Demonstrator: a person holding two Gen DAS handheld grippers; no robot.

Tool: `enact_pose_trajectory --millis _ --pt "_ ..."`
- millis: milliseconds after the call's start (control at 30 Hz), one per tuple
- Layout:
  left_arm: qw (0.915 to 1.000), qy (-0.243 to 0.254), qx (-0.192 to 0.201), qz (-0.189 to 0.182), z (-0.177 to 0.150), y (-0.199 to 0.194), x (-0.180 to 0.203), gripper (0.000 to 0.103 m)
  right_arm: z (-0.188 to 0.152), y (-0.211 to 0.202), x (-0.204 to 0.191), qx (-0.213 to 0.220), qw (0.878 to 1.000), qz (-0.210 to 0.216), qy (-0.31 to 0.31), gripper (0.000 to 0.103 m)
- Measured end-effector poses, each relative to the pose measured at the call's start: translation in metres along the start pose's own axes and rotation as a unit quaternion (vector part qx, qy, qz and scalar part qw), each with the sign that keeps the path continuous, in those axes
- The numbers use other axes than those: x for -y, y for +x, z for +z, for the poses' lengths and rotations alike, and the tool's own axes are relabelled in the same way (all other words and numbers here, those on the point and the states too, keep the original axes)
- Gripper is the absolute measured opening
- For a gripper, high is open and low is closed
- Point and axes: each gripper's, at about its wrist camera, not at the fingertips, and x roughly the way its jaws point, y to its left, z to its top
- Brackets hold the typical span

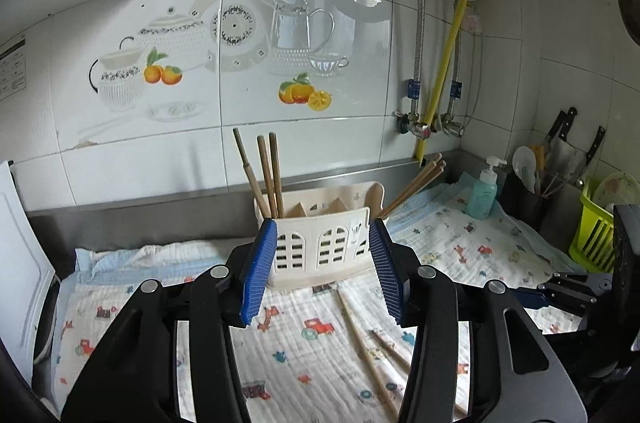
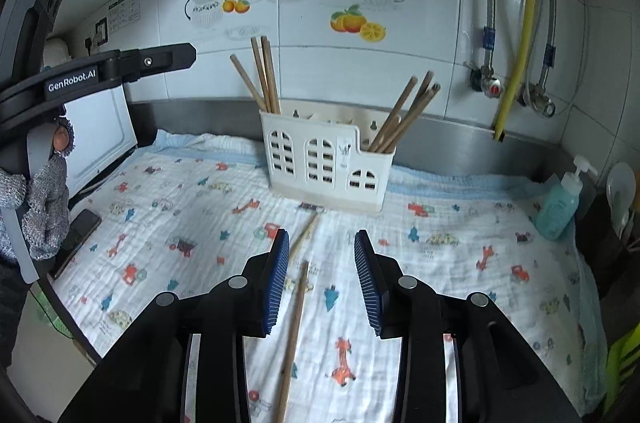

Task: Organize utensils
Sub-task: 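Move both open tools back toward the last two chopsticks, then close the right tool on a chopstick while the left tool grasps the last one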

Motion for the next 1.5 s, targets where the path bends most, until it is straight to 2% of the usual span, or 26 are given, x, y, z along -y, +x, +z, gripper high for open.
enact_pose_trajectory --millis 200,367,433,533,833,1267,1500 --pt "0.9991 -0.027 -0.033 0.007 -0.040 -0.004 -0.009 0.049 -0.047 0.011 -0.007 -0.035 0.999 0.005 0.033 0.033" --pt "0.9972 -0.049 -0.052 0.024 -0.065 -0.005 -0.019 0.049 -0.071 0.023 -0.014 -0.057 0.997 0.003 0.048 0.033" --pt "0.9964 -0.056 -0.057 0.030 -0.073 -0.006 -0.023 0.067 -0.079 0.027 -0.017 -0.063 0.997 -0.005 0.046 0.033" --pt "0.9959 -0.057 -0.059 0.037 -0.083 -0.008 -0.026 0.068 -0.089 0.034 -0.018 -0.075 0.996 -0.001 0.054 0.032" --pt "0.9933 -0.076 -0.075 0.044 -0.098 -0.006 -0.033 0.071 -0.103 0.048 -0.017 -0.095 0.993 0.004 0.074 0.024" --pt "0.9917 -0.060 -0.106 0.040 -0.116 0.005 -0.017 0.073 -0.111 0.058 -0.018 -0.109 0.991 -0.003 0.080 0.007" --pt "0.9904 -0.056 -0.123 0.031 -0.127 0.015 0.001 0.073 -0.110 0.053 -0.013 -0.099 0.991 0.001 0.089 0.007"
